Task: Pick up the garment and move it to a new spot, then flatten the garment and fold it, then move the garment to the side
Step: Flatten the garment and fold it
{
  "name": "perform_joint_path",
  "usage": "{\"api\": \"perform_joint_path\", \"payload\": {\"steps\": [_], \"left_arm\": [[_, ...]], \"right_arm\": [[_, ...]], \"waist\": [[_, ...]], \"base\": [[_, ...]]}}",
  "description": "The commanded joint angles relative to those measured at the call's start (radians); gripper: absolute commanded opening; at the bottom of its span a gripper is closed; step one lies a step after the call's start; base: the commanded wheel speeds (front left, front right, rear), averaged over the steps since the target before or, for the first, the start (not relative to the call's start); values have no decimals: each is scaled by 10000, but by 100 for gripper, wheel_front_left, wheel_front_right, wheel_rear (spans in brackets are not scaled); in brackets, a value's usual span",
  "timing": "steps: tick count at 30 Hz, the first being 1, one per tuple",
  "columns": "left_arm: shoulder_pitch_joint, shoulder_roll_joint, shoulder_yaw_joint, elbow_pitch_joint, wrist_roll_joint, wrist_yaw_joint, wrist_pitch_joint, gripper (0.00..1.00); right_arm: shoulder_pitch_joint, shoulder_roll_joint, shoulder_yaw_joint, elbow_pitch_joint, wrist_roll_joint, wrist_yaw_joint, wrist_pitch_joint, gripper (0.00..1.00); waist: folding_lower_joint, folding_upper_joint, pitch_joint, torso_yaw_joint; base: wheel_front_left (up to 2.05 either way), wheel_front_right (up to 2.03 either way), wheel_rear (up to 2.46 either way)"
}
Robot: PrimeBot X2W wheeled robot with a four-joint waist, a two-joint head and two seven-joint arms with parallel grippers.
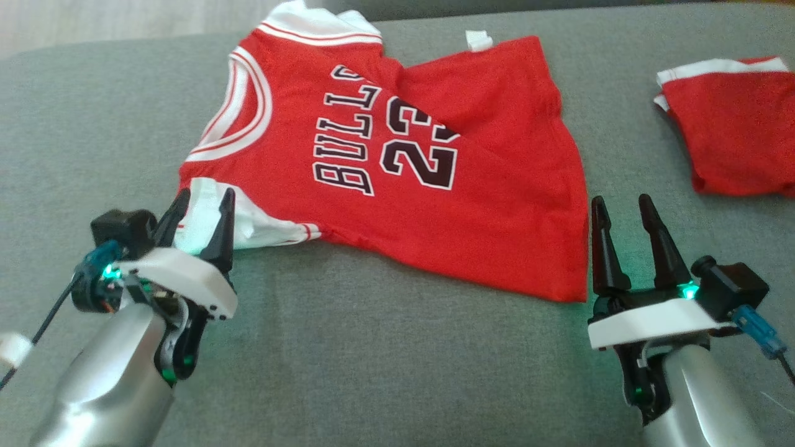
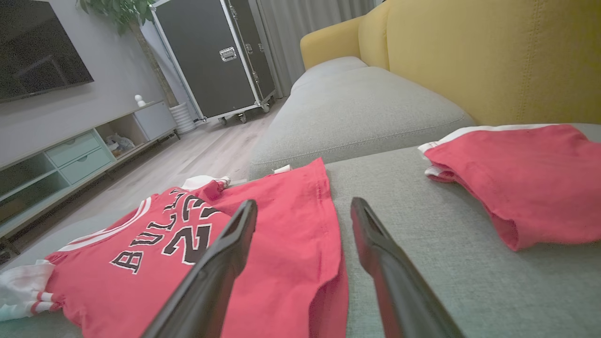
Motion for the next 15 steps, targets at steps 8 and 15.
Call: {"api": "perform_joint_path", "payload": {"steps": [8,15], "left_arm": [[-978,194,355,941,-112,228,450,100],[-1085,55,259,1387,-220,40,561,43]], "right_arm": [[-444,-22,184,-399,-68,-9,-109,100],[-425,-22,128,-407,-72,-9,-109,100]], "waist": [[-2,-1,350,-454],[-2,-1,343,-509]], "base": [[0,0,0],[0,0,0]]}}
